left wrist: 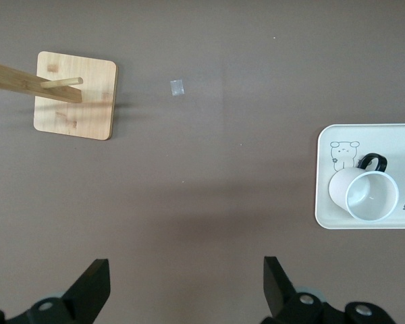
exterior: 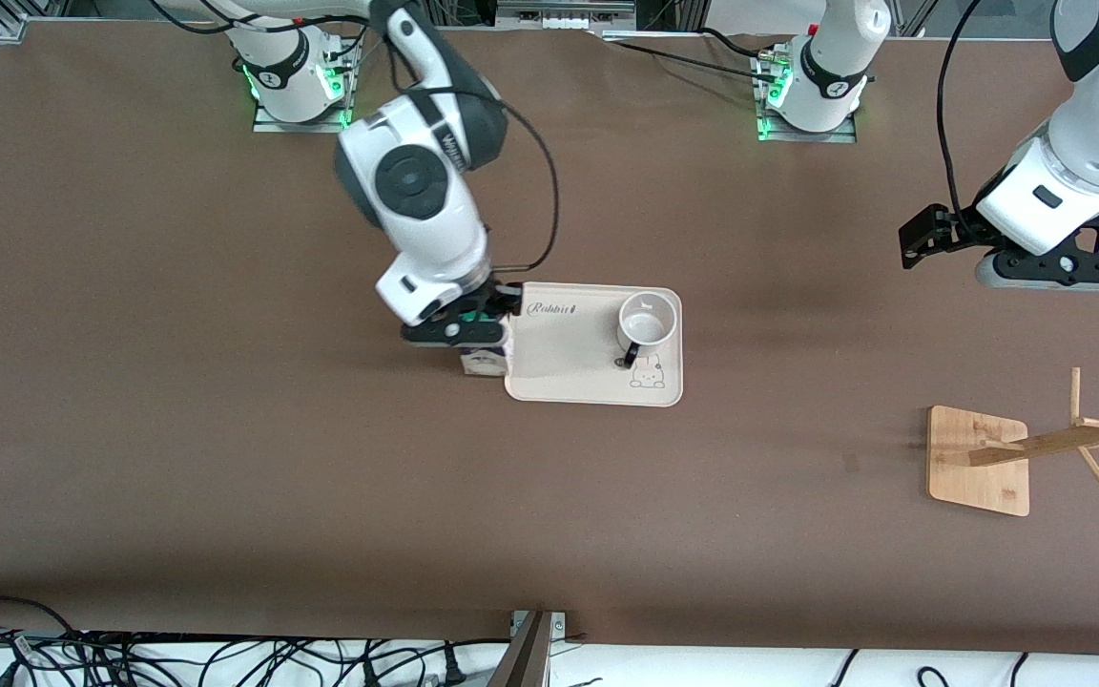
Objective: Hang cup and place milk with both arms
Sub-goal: 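Carry the milk carton off the tray with the right gripper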
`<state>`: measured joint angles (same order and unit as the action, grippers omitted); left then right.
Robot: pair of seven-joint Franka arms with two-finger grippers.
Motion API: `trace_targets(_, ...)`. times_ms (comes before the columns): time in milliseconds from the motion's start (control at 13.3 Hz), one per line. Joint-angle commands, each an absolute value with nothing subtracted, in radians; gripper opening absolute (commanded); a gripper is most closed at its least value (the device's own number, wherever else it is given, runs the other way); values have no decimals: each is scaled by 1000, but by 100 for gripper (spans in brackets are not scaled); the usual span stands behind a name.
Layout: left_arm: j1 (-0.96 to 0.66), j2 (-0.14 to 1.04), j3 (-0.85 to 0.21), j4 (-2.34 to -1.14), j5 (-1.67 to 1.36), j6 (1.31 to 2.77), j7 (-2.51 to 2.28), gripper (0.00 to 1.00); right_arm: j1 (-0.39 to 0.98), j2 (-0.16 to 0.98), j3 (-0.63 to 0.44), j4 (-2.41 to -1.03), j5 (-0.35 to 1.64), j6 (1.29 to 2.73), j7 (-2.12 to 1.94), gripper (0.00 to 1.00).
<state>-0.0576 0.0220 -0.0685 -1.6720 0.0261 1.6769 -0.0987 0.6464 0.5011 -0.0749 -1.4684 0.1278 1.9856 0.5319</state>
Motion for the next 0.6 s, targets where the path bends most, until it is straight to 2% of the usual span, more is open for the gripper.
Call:
trace_targets(0,-58,38,-72,-1637,20,1652,-109,100,531,465,-64,-1471,192,1919,334,35)
trace_targets(300,-58,38,-72,-1637,20,1652,-109,100,356,454,-69,-1479,202,1861,99,35)
trace_targets(525,-61,38,-75,-1637,20,1651,-110,100,292,451,-80,-1485,201,1830,40,35)
